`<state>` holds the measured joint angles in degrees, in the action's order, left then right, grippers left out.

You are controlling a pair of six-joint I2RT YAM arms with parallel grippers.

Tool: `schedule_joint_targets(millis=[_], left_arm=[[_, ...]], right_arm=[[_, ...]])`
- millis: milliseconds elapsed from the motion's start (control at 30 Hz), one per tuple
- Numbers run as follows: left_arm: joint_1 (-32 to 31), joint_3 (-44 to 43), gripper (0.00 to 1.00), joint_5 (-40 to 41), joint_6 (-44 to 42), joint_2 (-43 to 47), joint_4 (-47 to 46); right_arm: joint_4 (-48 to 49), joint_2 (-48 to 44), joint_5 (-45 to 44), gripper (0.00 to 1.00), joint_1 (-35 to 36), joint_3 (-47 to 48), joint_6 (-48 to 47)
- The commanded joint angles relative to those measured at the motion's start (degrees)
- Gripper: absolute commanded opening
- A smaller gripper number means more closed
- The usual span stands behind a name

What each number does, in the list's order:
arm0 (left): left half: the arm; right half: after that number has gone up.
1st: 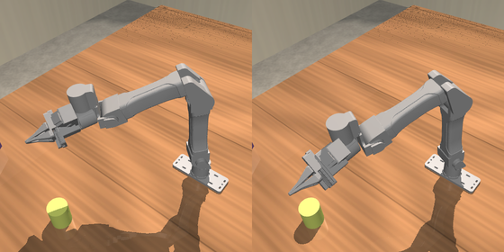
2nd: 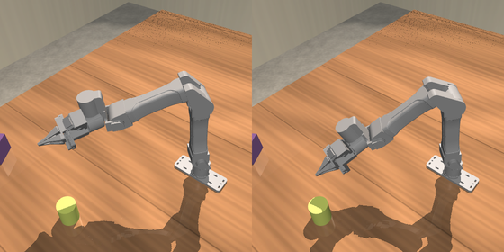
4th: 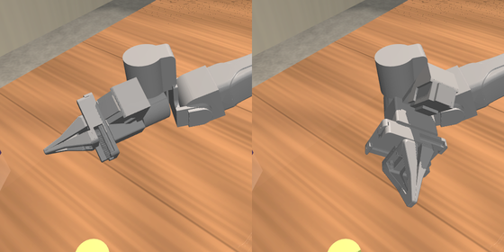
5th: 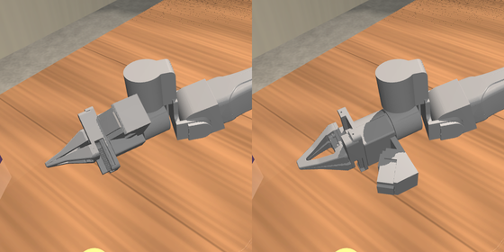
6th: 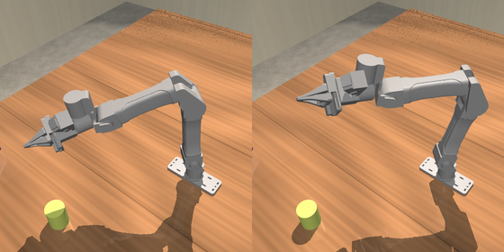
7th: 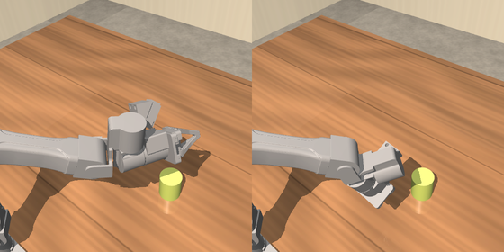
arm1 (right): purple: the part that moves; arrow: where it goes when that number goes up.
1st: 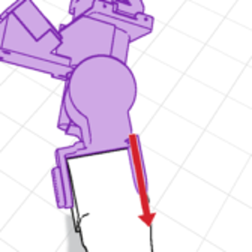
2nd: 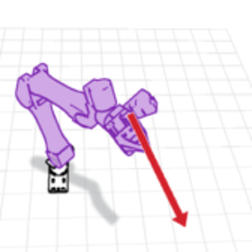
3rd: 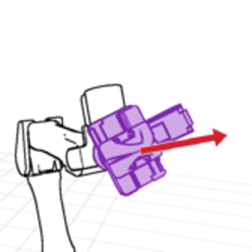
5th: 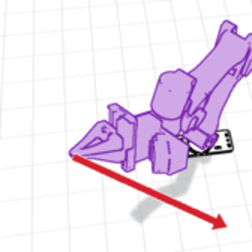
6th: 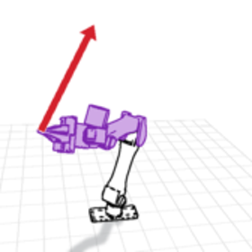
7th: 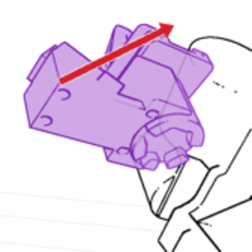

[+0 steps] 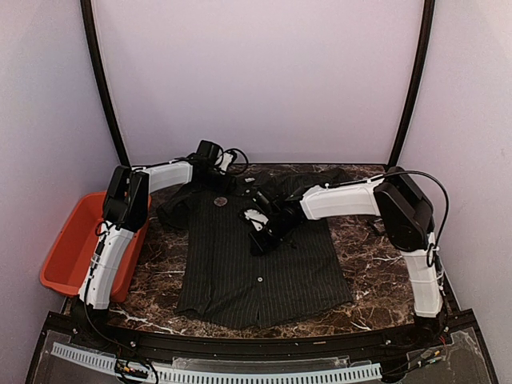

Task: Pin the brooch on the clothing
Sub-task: Smooth out the clothing with brooches at the center of the board.

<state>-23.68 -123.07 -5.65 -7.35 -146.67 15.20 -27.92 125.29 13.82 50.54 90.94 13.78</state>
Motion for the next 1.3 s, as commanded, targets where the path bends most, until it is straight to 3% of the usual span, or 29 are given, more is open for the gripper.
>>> schedule_joint_targets(millis=[0, 333, 667, 800, 900, 1067, 1167, 1267], left_arm=[[-0.2, -2.4, 0.61, 1.4, -1.9, -0.3, 0.1], [-0.6, -10.3, 0.63, 1.3, -1.4, -5.5, 0.7], [-0.8, -11.4, 0.63, -5.0, -3.6, -4.6, 7.8], [-0.2, -10.1, 0.64, -7.3, -0.6, -2.1, 8.9], [1.9, -9.4, 0.65, -12.4, 7.0, 0.4, 8.9], [5.1, -8.2, 0.59, -24.6, 16.6, 2.5, 7.3], [6.1, -8.3, 0.46, -29.3, 17.9, 2.4, 8.4], [6.5, -8.7, 0.40, -31.3, 17.2, 1.6, 10.9]], right_arm=[[-5.8, 3.3, 0.9, 0.04, 2.0, -1.6, -1.7], [-8.5, 1.4, 3.4, 0.00, 4.2, -5.8, -3.9], [-9.0, 1.4, 0.5, 0.01, 4.3, -5.4, -3.5], [-8.8, 1.6, 0.2, 0.01, 4.2, -5.4, -3.1], [-8.9, 1.3, -0.5, 0.01, 4.2, -5.6, -2.9], [-8.3, 1.2, -0.5, 0.02, 4.2, -6.1, -2.5], [-7.9, 1.3, -0.5, 0.02, 4.2, -6.3, -2.3], [-7.7, 1.3, -0.4, 0.02, 4.2, -6.4, -2.1]])
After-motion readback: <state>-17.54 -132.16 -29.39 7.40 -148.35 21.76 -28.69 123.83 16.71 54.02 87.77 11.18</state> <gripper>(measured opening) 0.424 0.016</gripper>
